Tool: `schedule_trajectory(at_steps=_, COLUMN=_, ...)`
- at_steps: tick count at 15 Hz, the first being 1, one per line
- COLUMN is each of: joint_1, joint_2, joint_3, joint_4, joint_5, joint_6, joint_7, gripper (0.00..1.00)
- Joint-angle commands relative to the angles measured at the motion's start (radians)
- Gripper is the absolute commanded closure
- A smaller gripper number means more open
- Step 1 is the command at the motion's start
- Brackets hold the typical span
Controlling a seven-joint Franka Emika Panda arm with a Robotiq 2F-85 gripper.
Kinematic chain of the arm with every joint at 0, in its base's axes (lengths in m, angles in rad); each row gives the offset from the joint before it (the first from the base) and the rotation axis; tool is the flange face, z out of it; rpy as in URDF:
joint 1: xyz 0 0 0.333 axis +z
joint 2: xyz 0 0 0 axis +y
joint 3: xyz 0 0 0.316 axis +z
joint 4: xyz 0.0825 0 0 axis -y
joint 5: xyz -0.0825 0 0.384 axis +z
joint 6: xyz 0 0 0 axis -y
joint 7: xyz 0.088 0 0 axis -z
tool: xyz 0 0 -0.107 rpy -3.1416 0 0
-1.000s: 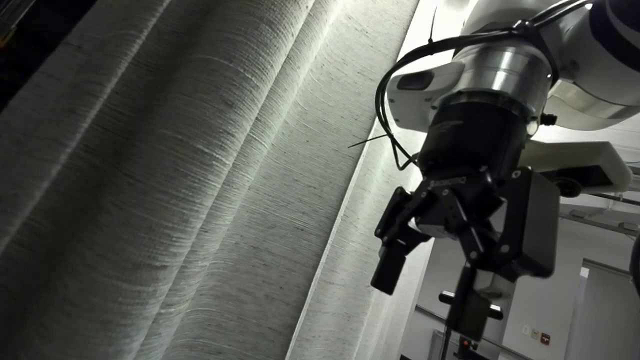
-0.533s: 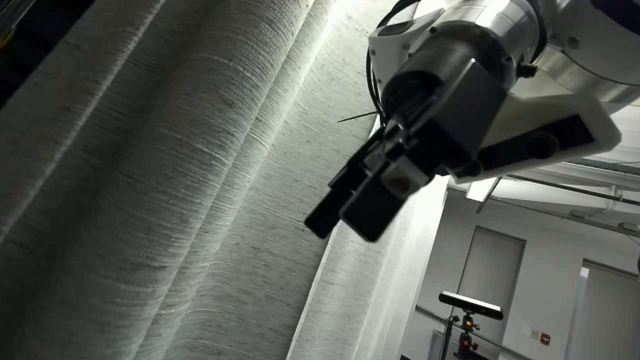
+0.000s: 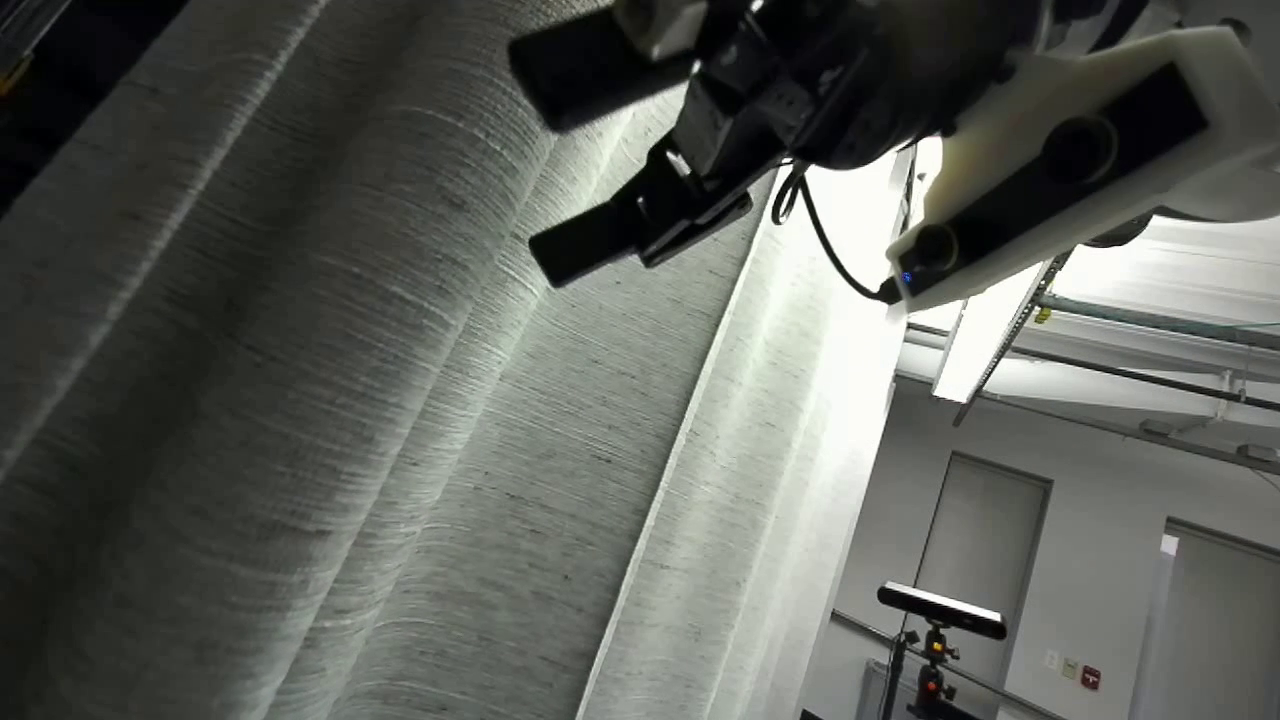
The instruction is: Move the curtain to the right
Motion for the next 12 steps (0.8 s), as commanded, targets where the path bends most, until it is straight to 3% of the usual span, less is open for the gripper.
schedule_trajectory(at_steps=1, joint_1=0.014, joint_2=-0.031, joint_3=0.016, joint_4=-0.031, joint_5=0.021, joint_6=0.153, joint_7=0.069, gripper=0.04)
schedule_trajectory(at_steps=5, joint_1=0.023, joint_2=-0.010, joint_3=0.038, joint_4=-0.024, joint_5=0.002, joint_6=0.270, joint_7=0.129, gripper=0.05)
schedule_trajectory(at_steps=12, joint_1=-0.057, joint_2=0.068, joint_3=0.112, joint_4=-0.003, joint_5=-0.100, joint_6=0.434, joint_7=0.292, gripper=0.05)
